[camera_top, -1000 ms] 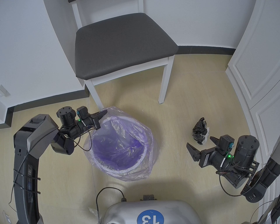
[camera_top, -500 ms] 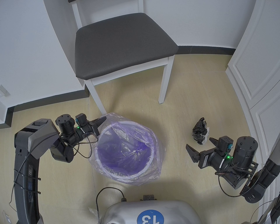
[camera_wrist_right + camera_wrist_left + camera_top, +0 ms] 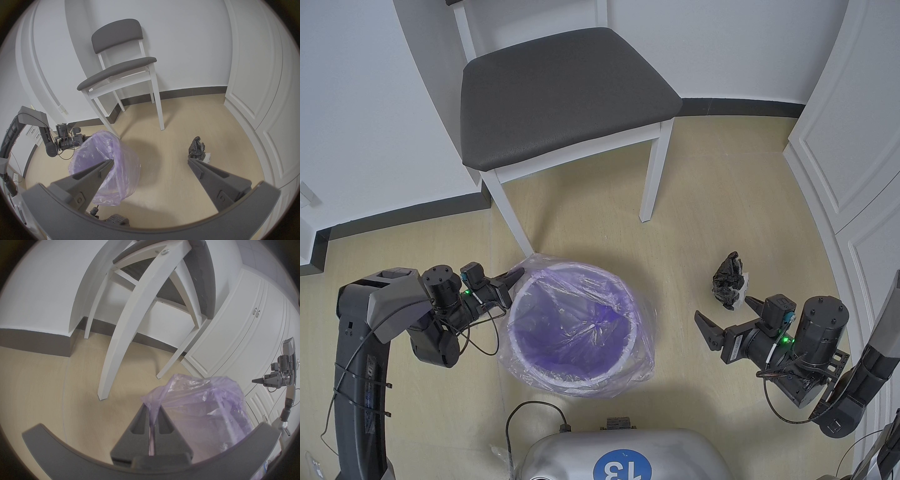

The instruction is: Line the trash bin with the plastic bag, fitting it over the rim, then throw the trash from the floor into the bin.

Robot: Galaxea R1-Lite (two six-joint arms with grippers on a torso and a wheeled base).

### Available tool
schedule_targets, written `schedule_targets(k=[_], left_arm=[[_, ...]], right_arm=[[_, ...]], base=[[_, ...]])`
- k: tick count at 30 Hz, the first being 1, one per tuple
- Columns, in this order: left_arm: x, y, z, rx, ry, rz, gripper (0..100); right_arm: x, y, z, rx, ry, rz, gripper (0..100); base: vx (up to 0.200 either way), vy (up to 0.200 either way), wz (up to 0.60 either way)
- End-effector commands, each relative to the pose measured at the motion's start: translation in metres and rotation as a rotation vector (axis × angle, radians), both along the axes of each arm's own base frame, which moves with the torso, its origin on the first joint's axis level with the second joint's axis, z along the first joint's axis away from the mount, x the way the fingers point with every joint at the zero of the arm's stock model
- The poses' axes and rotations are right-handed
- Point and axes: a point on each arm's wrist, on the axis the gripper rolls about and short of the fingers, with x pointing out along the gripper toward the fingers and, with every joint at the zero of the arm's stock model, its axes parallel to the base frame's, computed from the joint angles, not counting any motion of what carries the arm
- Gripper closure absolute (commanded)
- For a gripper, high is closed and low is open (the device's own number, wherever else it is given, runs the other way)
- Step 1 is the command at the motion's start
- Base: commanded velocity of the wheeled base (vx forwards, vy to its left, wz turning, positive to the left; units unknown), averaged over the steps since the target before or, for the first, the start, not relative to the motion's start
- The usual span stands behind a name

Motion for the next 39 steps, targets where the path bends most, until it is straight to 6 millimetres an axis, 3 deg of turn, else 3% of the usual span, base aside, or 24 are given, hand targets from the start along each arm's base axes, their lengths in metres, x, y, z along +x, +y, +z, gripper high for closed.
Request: schedule_targets(k=[1,7,14,15,23,25,29,39], left_arm=[[0.002,-0.005,-0.021,-0.005,0.038,-0.011,100],[0.005,-0.008,-0.009,-0.065,0.013,-0.018,100],[0.003,-0.006,-0.012,-0.066,0.022,-0.015,100],[0.004,-0.006,-0.012,-0.066,0.022,-0.013,0],[-0.005,0.019,0.000,-0.071,0.001,0.040,0],[-0.016,0.034,0.012,-0.069,0.010,0.074,0],[-0.030,0.040,0.031,-0.069,0.012,0.089,0],[-0.048,0.043,0.042,-0.063,0.030,0.142,0]], right_arm=[[0.001,0.001,-0.005,-0.009,0.013,0.001,0],[0.001,0.001,-0.007,-0.011,0.019,0.001,0],[0.003,0.002,-0.010,-0.015,0.027,0.000,0],[0.003,0.003,-0.010,-0.012,0.023,0.000,0],[0.015,0.025,-0.013,0.057,-0.020,0.023,0],[0.020,0.040,-0.014,0.085,-0.017,0.051,0],[0.035,0.054,-0.011,0.084,0.000,0.056,0],[0.082,0.088,0.025,0.084,0.064,0.113,0]], base=[[0.000,0.000,0.00],[0.000,0.000,0.00],[0.000,0.000,0.00],[0.000,0.000,0.00],[0.000,0.000,0.00],[0.000,0.000,0.00],[0.000,0.000,0.00],[0.000,0.000,0.00]])
